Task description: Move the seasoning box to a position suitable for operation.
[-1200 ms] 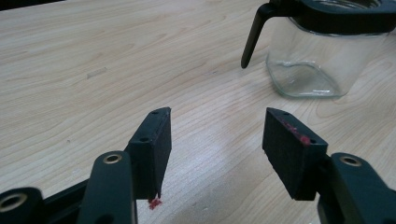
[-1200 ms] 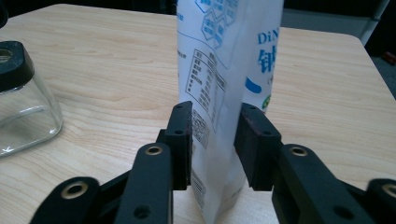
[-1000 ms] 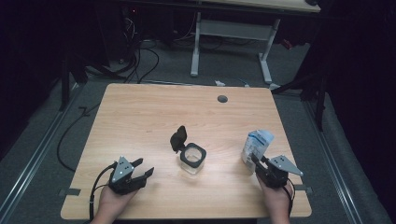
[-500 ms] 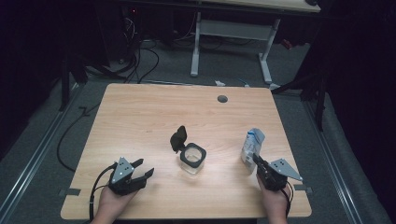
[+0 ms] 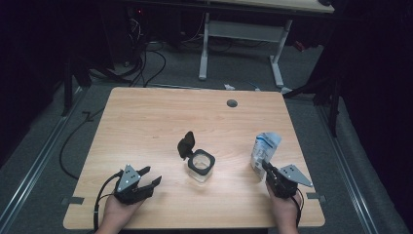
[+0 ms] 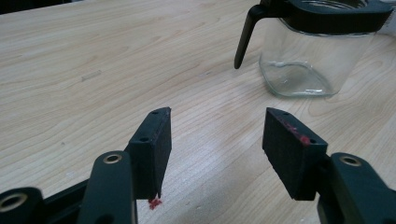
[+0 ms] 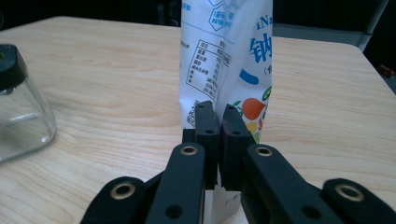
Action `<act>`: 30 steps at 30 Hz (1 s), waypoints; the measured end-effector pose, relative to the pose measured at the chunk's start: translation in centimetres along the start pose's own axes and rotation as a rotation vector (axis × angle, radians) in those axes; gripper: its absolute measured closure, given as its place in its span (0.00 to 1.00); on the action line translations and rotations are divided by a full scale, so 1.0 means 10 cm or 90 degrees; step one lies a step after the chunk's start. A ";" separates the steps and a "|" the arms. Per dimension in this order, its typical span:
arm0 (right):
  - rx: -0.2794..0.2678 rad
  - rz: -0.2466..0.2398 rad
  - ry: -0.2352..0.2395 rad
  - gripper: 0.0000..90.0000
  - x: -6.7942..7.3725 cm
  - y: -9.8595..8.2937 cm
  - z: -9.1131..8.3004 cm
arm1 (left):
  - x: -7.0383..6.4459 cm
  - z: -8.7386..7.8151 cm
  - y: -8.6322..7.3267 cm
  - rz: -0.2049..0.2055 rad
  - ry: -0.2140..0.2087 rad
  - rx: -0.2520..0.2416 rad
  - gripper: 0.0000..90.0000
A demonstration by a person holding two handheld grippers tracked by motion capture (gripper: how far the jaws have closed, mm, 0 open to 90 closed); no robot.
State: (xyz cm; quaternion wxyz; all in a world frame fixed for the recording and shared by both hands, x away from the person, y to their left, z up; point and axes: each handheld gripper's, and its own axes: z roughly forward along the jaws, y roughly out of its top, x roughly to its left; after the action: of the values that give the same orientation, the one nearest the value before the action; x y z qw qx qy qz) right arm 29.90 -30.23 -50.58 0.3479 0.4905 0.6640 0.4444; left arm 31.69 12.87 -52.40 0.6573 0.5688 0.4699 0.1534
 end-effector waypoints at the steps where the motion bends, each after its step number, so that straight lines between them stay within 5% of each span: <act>1: 0.000 0.000 0.000 0.99 0.00 0.00 0.00 | 0.00 0.00 0.00 0.001 -0.001 0.000 0.47; 13: 0.043 -0.029 0.037 1.00 0.03 0.22 -0.04 | 0.01 0.00 0.01 -0.013 -0.013 0.003 0.47; 30: 0.174 -0.074 0.122 1.00 0.16 0.56 -0.09 | -0.01 -0.01 0.01 -0.023 -0.027 0.004 0.47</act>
State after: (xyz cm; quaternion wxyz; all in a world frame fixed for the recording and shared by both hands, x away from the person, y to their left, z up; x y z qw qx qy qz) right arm 30.58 -28.24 -45.06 0.2383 0.4496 0.7755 0.3737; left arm 31.62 12.89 -52.27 0.6681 0.5651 0.4668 0.1279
